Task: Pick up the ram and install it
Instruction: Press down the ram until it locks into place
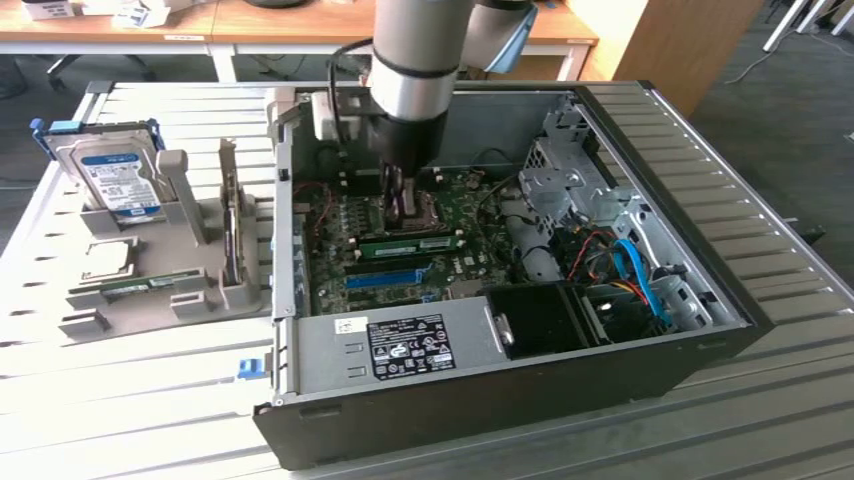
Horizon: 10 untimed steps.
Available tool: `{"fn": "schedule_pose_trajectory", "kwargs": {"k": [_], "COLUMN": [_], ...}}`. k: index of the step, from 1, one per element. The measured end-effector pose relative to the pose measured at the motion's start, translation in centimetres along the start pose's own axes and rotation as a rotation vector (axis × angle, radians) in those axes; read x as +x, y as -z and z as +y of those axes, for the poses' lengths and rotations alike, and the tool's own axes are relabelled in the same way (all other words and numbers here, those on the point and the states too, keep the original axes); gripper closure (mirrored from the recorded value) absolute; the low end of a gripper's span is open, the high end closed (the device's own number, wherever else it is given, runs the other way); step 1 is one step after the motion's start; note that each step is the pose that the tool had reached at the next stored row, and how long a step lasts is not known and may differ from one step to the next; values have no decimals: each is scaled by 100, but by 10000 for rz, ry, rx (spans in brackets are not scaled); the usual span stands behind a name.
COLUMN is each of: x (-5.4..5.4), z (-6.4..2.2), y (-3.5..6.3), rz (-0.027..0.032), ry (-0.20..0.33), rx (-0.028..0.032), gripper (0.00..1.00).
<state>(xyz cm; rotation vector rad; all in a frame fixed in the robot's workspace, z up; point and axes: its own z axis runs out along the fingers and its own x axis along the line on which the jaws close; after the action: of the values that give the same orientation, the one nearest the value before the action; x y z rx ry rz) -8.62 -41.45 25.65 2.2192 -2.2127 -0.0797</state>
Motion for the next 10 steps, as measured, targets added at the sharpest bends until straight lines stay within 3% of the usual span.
{"fn": "schedule_pose_trajectory", "kwargs": {"k": [10], "x": [-10], "z": [12], "y": [306], "rz": [0], "ry": [0], "rx": [0], "gripper": [89]}}
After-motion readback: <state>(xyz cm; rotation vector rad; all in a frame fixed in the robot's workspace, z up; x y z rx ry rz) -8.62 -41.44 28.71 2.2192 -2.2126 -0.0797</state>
